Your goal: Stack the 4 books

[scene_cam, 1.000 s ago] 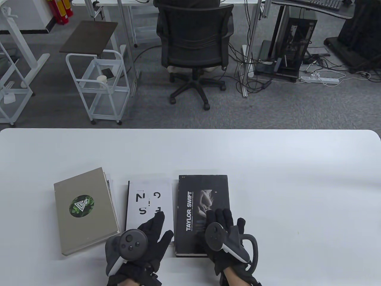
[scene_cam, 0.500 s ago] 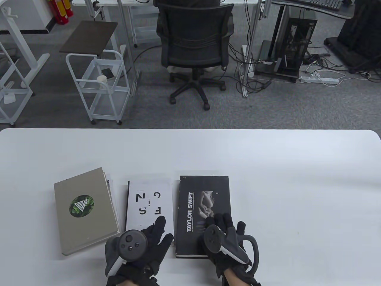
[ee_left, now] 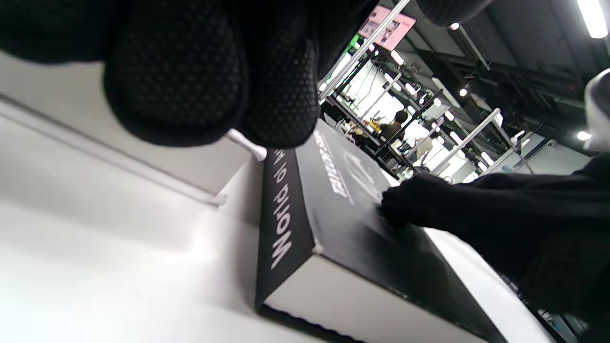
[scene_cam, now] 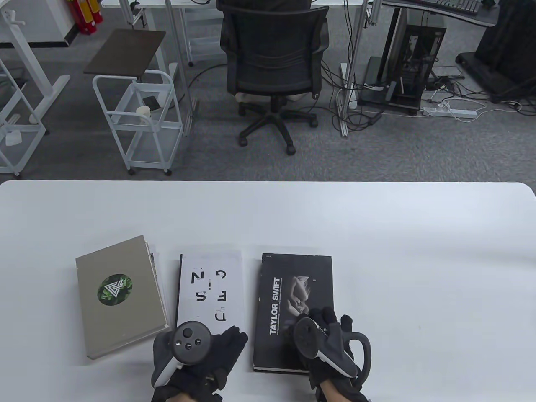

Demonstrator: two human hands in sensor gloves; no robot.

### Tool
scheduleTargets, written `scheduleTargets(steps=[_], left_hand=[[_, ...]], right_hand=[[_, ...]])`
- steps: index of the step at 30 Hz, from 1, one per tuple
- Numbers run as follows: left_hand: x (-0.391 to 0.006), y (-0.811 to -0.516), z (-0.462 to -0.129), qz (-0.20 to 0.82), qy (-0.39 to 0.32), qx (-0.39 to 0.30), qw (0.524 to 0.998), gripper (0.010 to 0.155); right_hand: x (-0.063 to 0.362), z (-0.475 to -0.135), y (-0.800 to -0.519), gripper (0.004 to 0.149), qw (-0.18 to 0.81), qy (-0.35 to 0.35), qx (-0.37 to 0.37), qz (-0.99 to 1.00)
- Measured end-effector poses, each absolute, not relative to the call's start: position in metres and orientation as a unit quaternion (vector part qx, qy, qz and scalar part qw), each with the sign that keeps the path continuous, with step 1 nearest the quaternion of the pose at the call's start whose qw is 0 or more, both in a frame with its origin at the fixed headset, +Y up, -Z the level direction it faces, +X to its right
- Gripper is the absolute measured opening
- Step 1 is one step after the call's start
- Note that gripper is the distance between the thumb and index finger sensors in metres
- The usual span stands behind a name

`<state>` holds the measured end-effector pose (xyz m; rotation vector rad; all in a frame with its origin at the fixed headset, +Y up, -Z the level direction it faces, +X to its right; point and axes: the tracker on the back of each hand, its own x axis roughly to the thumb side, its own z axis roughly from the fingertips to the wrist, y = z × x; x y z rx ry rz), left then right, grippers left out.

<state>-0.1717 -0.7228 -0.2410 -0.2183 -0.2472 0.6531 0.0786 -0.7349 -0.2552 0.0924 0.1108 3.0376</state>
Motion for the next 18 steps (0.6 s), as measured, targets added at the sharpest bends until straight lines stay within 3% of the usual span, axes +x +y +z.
scheduleTargets(steps=[13, 18], left_hand=[[-0.147, -0.748, -0.239, 0.299, -0.131, -0.237, 0.915, 0.070], [-0.139, -0.754, -0.236, 0.285, -0.137, -0.252, 0.914, 0.072]], right_hand=[[0.090, -0.251, -0.724, 0.049, 0.068, 0.024, 0.017, 0.997], [0.093, -0.251, -0.725, 0.049, 0.083, 0.022, 0.012, 0.996]])
